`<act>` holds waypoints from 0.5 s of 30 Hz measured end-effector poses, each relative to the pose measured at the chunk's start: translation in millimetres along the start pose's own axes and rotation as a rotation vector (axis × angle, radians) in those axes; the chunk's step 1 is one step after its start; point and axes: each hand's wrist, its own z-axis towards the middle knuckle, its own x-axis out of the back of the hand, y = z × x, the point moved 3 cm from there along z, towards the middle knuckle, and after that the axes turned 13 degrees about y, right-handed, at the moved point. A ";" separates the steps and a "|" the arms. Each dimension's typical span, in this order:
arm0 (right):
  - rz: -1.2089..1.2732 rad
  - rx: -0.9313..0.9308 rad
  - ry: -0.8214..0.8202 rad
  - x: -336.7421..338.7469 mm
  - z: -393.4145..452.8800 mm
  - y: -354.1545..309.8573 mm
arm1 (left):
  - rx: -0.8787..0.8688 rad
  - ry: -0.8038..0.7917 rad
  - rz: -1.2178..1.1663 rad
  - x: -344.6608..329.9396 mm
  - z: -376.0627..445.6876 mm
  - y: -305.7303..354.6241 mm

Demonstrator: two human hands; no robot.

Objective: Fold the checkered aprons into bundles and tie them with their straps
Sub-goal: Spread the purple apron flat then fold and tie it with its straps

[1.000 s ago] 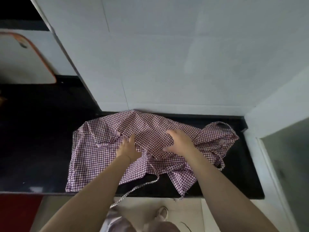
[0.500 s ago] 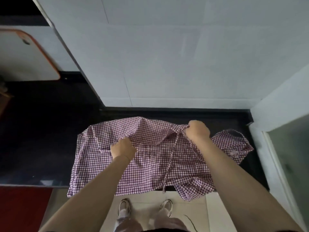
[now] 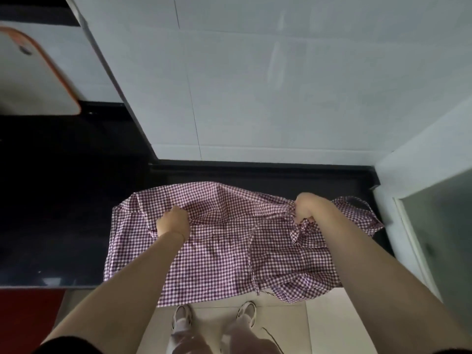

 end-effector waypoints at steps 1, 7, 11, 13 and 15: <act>0.005 -0.027 0.019 0.3 -1.4 3.4 | 0.016 -0.005 -0.017 4.5 2.2 -4.1; 0.607 -0.135 0.742 50.9 -7.5 19.6 | 0.260 0.351 -0.622 89.9 28.8 -25.1; 0.824 -0.106 1.135 87.9 -25.4 18.6 | 0.225 0.778 -0.955 150.4 30.1 -20.0; 0.817 -0.093 1.141 86.0 -28.7 17.0 | 0.133 0.934 -0.893 156.2 26.4 -18.0; 0.637 -0.009 0.985 71.9 -25.4 13.9 | 0.076 0.849 -0.717 133.0 30.4 -18.2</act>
